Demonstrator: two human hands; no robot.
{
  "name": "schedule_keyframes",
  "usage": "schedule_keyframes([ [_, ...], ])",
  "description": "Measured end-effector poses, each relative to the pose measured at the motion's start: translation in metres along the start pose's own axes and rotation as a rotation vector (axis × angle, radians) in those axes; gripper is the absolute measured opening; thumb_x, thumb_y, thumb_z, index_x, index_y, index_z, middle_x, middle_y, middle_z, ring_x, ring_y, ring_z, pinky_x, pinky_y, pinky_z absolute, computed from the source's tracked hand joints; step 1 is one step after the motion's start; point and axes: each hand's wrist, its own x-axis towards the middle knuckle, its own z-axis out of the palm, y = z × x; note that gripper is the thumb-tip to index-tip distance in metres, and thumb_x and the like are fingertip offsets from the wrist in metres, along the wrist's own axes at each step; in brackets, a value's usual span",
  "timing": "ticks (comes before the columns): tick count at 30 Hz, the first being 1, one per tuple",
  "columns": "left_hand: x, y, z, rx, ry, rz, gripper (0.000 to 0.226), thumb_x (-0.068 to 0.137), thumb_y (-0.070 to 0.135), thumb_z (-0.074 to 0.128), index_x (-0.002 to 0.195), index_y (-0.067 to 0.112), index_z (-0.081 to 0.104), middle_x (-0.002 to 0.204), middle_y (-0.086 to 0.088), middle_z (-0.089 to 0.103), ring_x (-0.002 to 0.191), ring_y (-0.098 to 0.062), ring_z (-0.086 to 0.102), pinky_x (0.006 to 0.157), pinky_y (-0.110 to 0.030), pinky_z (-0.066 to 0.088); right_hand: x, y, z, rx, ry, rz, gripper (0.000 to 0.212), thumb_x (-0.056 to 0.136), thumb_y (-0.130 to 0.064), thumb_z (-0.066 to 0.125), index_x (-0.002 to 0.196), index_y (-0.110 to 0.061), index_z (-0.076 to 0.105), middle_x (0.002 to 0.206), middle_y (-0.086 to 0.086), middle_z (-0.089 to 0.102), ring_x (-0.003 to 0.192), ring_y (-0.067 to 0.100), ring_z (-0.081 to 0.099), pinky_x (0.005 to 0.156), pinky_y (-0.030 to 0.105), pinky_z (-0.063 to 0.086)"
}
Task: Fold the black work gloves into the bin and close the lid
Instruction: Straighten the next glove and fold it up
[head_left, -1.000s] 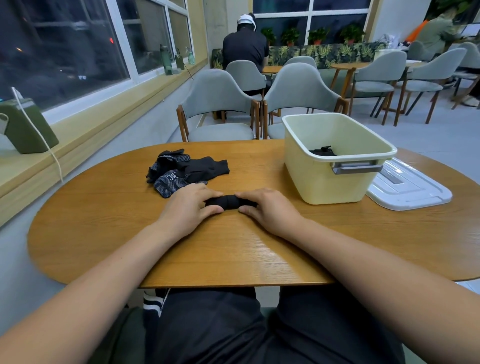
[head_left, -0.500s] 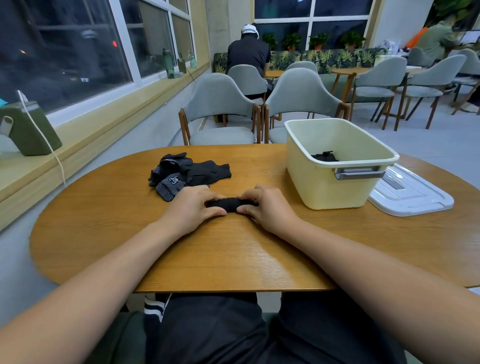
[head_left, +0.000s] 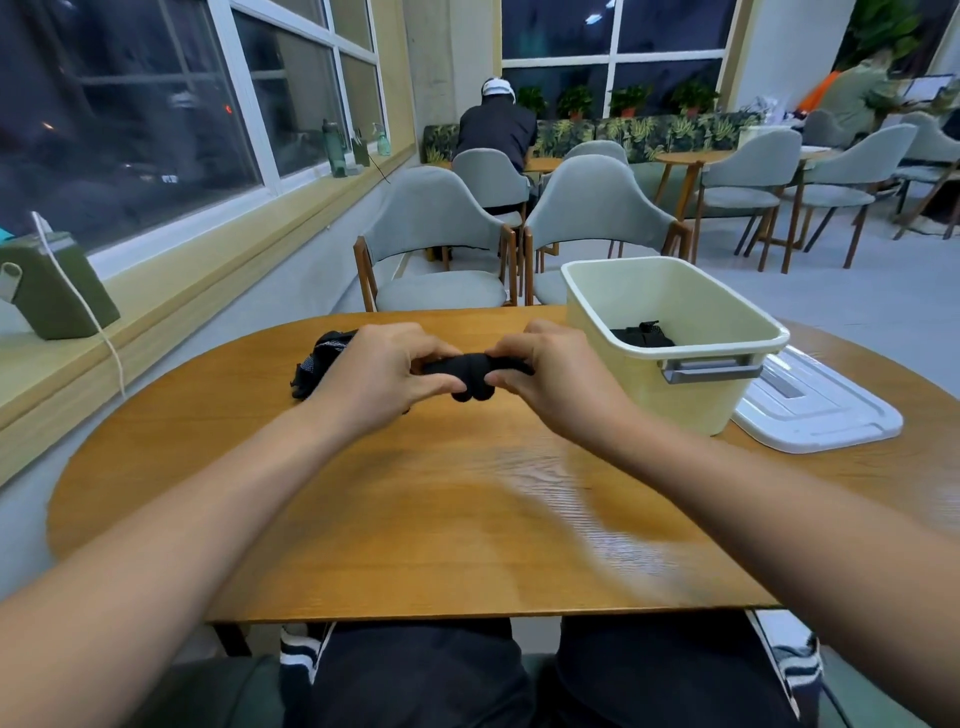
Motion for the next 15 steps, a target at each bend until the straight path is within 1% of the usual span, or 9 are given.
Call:
schedule_keyframes([
  [2,0.014,0.009,-0.005,-0.013,0.017,0.023,0.034,0.088,0.039,0.086,0.120,0.031,0.081,0.089,0.021,0.065,0.084,0.003,0.060,0.071,-0.017,0.042,0.008,0.000,-0.021,-0.053,-0.001,-0.027,0.025,0.099,-0.029,0.078,0.123,-0.024,0.079,0.103,0.001,0.062,0.094,0.021,0.060,0.082,0.038,0.051],
  [4,0.030,0.016,-0.007,-0.031,0.026,0.037,0.034,0.089,0.040,0.085,0.121,0.030,0.081,0.093,0.014,0.071,0.086,-0.001,0.062,0.072,-0.018,0.045,0.015,0.003,-0.041,-0.104,-0.008,-0.031,0.030,0.099,-0.031,0.077,0.129,-0.025,0.077,0.106,0.001,0.062,0.097,0.021,0.059,0.082,0.035,0.049],
  [7,0.052,0.029,-0.006,-0.041,0.041,0.072,0.035,0.089,0.042,0.085,0.121,0.029,0.081,0.095,0.012,0.073,0.087,-0.006,0.065,0.075,-0.027,0.053,0.020,0.011,-0.067,-0.157,-0.017,-0.026,0.034,0.099,-0.031,0.077,0.133,-0.026,0.075,0.105,-0.003,0.060,0.098,0.018,0.057,0.078,0.029,0.044],
  [9,0.069,0.037,-0.003,-0.059,0.051,0.099,0.033,0.088,0.041,0.086,0.118,0.029,0.082,0.093,0.012,0.073,0.087,-0.008,0.065,0.076,-0.031,0.054,0.025,0.021,-0.086,-0.208,-0.025,-0.035,0.033,0.099,-0.033,0.076,0.133,-0.029,0.075,0.105,-0.005,0.061,0.096,0.016,0.056,0.073,0.021,0.038],
  [10,0.078,0.042,0.000,-0.064,0.051,0.109,0.032,0.087,0.041,0.087,0.116,0.028,0.082,0.092,0.011,0.073,0.087,-0.009,0.064,0.075,-0.032,0.053,0.026,0.025,-0.095,-0.231,-0.031,-0.040,0.033,0.100,-0.034,0.075,0.133,-0.029,0.074,0.105,-0.006,0.061,0.094,0.015,0.055,0.072,0.019,0.037],
  [11,0.087,0.046,0.002,-0.069,0.049,0.118,0.032,0.087,0.042,0.087,0.115,0.027,0.083,0.092,0.009,0.073,0.087,-0.010,0.064,0.075,-0.033,0.052,0.029,0.031,-0.104,-0.245,-0.041,-0.041,0.033,0.100,-0.034,0.075,0.132,-0.029,0.075,0.106,-0.006,0.061,0.094,0.014,0.055,0.074,0.021,0.040],
  [13,0.105,0.055,0.009,-0.075,0.044,0.132,0.033,0.086,0.045,0.086,0.114,0.027,0.083,0.092,0.009,0.073,0.087,-0.011,0.063,0.074,-0.032,0.050,0.032,0.041,-0.118,-0.258,-0.059,-0.035,0.032,0.099,-0.032,0.076,0.130,-0.027,0.076,0.106,-0.005,0.063,0.094,0.016,0.057,0.082,0.033,0.052],
  [14,0.114,0.059,0.012,-0.075,0.042,0.139,0.035,0.086,0.047,0.086,0.114,0.027,0.083,0.091,0.009,0.072,0.086,-0.010,0.062,0.074,-0.032,0.049,0.034,0.047,-0.124,-0.265,-0.057,-0.029,0.031,0.098,-0.031,0.077,0.130,-0.027,0.076,0.106,-0.003,0.064,0.094,0.017,0.058,0.084,0.039,0.055],
  [15,0.124,0.063,0.016,-0.075,0.039,0.143,0.036,0.085,0.048,0.085,0.115,0.027,0.083,0.090,0.010,0.071,0.086,-0.009,0.061,0.074,-0.031,0.048,0.037,0.054,-0.130,-0.271,-0.047,-0.020,0.031,0.098,-0.030,0.078,0.129,-0.026,0.077,0.105,-0.002,0.064,0.093,0.018,0.059,0.083,0.040,0.055],
])
